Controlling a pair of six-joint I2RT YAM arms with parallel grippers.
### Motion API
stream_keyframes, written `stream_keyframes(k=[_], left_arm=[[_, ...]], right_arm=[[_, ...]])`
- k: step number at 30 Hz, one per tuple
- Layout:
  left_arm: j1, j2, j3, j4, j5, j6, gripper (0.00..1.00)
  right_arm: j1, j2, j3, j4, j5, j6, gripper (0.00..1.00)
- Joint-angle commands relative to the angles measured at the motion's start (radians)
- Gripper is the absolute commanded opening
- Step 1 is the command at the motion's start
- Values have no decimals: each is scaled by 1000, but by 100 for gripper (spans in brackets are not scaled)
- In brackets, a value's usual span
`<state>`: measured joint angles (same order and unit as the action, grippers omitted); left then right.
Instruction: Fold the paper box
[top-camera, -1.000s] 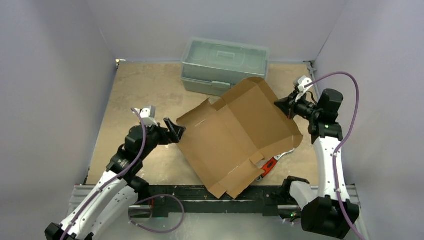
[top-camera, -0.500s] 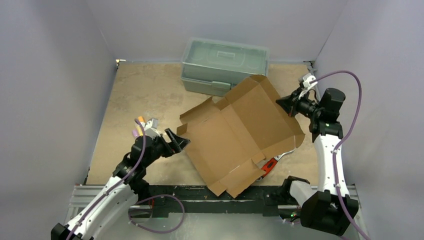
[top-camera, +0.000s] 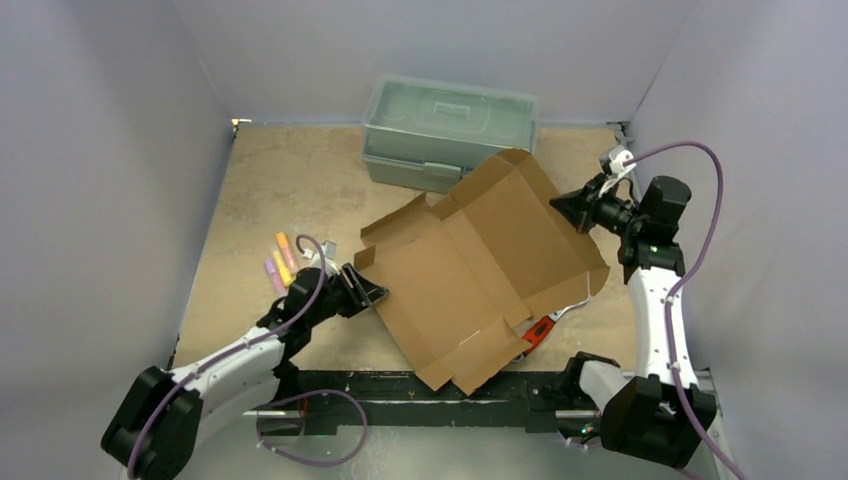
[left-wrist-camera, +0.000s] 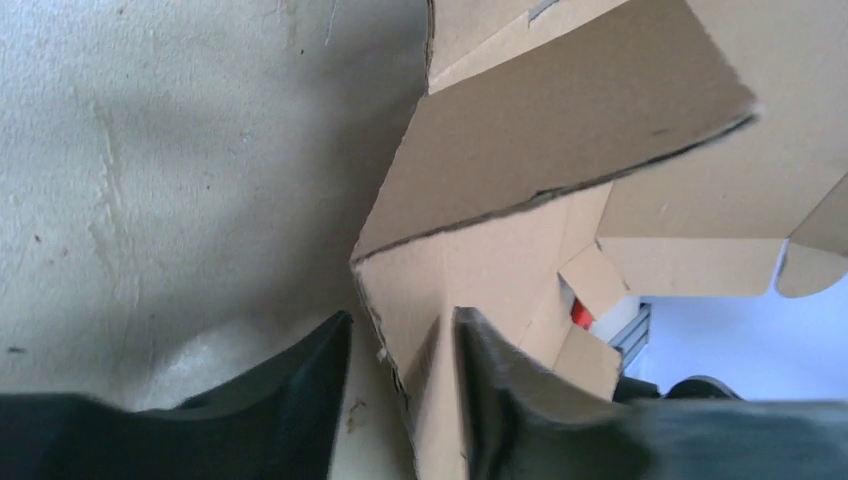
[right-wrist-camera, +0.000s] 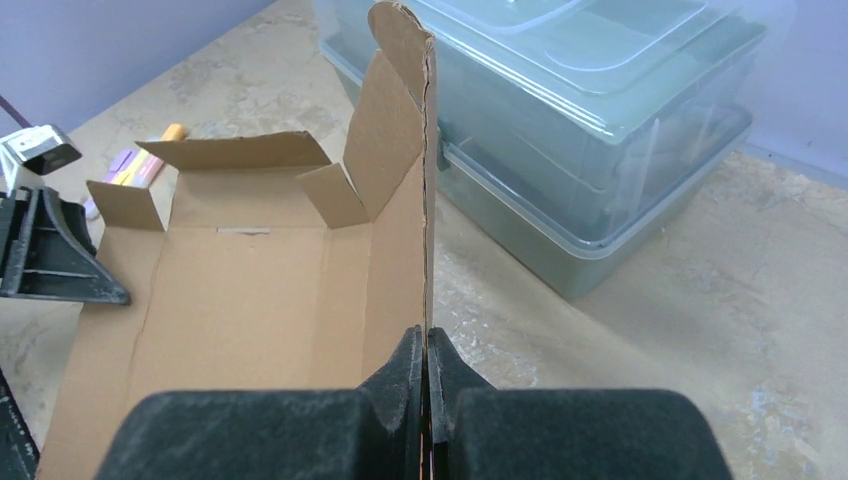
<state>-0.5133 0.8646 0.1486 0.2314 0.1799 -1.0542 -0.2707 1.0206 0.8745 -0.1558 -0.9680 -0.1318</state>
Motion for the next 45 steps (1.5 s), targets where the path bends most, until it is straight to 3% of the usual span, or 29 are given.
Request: stream_keyframes(k=[1,3,4,11,16,26,33,39,45], left_arm=[[-8,91,47,177,9,34,25],[-8,103,75,162,3,77,5],[-8,96,94,141,-5,109,0],[-7,-52,285,-157,-105,443,0],[-8,-90,350,-203,-100,563,0],[-8,-112,381,-177,-52,647,0],[-8,-113,401,-183,-43,676,0],[-8,-121,401,-169,-27,682,0],[-8,-125,408,-169,-19,695,0]], right_arm=[[-4,5,-13,50,-46,20,0],[-5,12,-14,45,-53,15,0],[-5,16,-11,27,-51,-3,0],[-5,118,45,-117,-38,-128,1],[-5,221,106,-280,-49,-264,13],[-2,339,116,-307,-91,-265,39],[2,366,102,-240,77,-189,55],[2,363,86,-186,140,-146,61],[1,416,91,-172,78,-122,67]])
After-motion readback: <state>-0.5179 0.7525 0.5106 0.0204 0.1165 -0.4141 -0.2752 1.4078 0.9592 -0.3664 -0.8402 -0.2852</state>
